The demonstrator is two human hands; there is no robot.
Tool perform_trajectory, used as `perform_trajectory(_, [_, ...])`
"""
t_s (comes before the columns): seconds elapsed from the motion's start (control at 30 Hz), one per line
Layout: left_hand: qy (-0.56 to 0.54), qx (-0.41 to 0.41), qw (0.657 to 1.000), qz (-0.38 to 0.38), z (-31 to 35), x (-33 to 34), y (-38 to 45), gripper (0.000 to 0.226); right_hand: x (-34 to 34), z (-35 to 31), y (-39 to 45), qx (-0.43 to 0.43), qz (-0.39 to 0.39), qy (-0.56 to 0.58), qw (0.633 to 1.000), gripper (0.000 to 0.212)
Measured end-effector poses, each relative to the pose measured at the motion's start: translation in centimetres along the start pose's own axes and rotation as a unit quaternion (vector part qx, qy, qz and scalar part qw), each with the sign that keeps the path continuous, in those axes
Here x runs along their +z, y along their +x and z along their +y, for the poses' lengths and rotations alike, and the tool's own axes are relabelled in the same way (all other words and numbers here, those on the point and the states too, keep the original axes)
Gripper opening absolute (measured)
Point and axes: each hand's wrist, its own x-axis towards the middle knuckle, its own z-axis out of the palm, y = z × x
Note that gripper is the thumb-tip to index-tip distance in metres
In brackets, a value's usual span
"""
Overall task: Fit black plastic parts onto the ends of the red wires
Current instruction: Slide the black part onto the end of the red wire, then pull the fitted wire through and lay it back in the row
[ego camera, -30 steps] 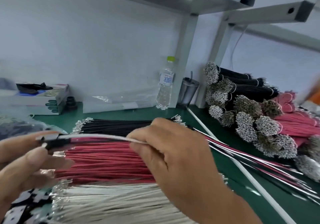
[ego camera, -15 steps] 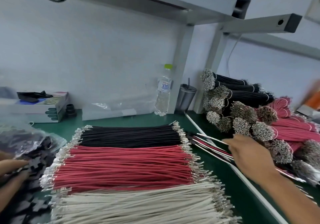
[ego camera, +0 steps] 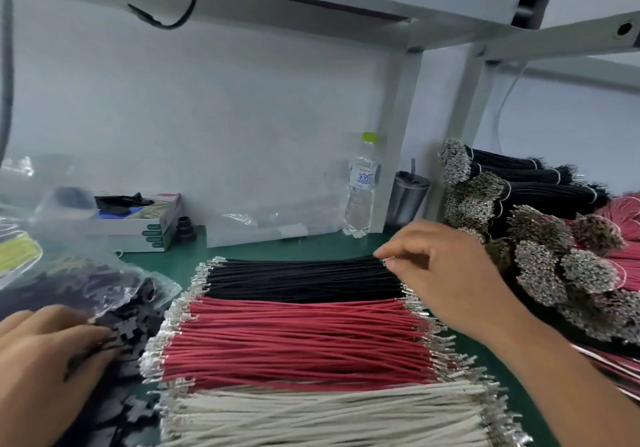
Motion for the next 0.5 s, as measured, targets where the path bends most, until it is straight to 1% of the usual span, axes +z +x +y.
perform_trajectory(0.03, [0.013,-0.011,1.0,-0.024,0.1,-0.4,-0.1,0.02,1.2,-1.4,1.1,-0.012,-0.034,0.0,0.999,0.015])
perform_trajectory(0.07, [0.014,-0.01,1.0,-0.014,0.8,-1.0,0.1,0.017,2.5,-2.7,2.2,-0.02,-0.064,-0.001,0.998,0.016])
perform_trajectory(0.1, [0.031,-0.012,0.999,0.01,1.4,-2.5,0.2,0.018,3.9,-3.8,3.4,-0.026,-0.092,-0.002,0.995,0.019])
perform_trajectory(0.13, [0.022,-0.012,0.999,0.024,2.8,-3.8,0.2,0.026,5.4,-4.6,4.4,-0.029,-0.119,-0.003,0.993,0.021])
perform_trajectory(0.17, [0.009,-0.007,0.999,0.053,4.0,-4.8,-0.1,0.032,6.8,-5.1,5.2,-0.03,-0.147,-0.004,0.989,0.024])
perform_trajectory(0.2, [-0.007,0.001,0.996,0.084,5.5,-5.7,-0.4,0.034,8.1,-5.5,5.9,-0.029,-0.178,-0.005,0.984,0.028])
perform_trajectory(0.23, [-0.014,0.006,0.995,0.096,7.3,-6.8,-0.6,0.035,9.3,-5.7,6.4,-0.026,-0.208,-0.011,0.978,0.032])
perform_trajectory(0.27, [-0.007,0.008,0.996,0.088,8.8,-7.9,-0.8,0.034,10.2,-5.7,6.6,-0.028,-0.23,-0.024,0.972,0.035])
perform_trajectory(0.33, [0.003,0.015,0.997,0.076,11.7,-10.2,-1.3,0.031,11.6,-5.5,6.8,-0.044,-0.231,-0.053,0.971,0.031])
perform_trajectory(0.43, [0.045,0.048,0.996,0.052,15.1,-12.6,-1.5,0.026,11.9,-5.3,6.7,-0.065,-0.189,-0.058,0.978,0.018])
perform_trajectory(0.5, [0.068,0.047,0.997,0.005,16.6,-13.3,-1.9,0.015,11.5,-5.3,6.6,-0.093,-0.169,-0.069,0.979,0.016])
